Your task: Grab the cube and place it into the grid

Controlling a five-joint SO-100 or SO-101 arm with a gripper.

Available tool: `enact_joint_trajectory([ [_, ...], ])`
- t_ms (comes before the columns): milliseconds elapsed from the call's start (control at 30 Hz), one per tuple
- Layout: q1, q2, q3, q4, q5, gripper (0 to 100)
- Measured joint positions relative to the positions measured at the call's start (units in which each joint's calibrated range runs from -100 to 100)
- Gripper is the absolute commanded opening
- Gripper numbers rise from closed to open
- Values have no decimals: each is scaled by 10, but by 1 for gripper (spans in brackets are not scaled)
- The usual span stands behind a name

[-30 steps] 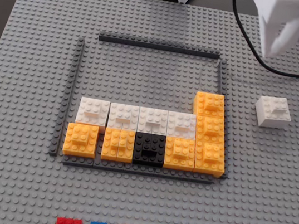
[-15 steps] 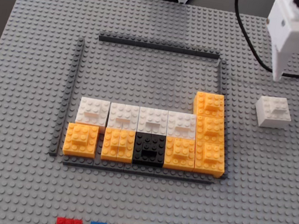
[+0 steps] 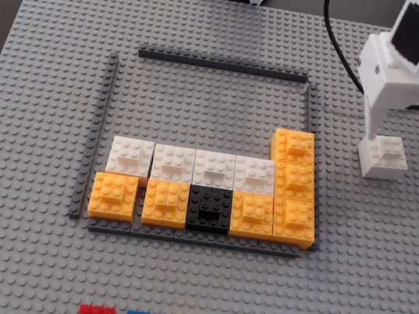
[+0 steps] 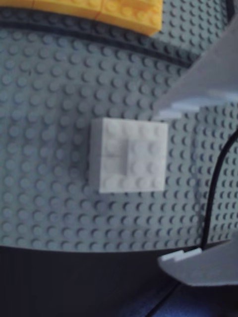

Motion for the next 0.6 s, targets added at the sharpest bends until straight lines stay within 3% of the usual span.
enact_joint_trajectory([
  [600, -16, 31, -37, 0, 0, 34],
])
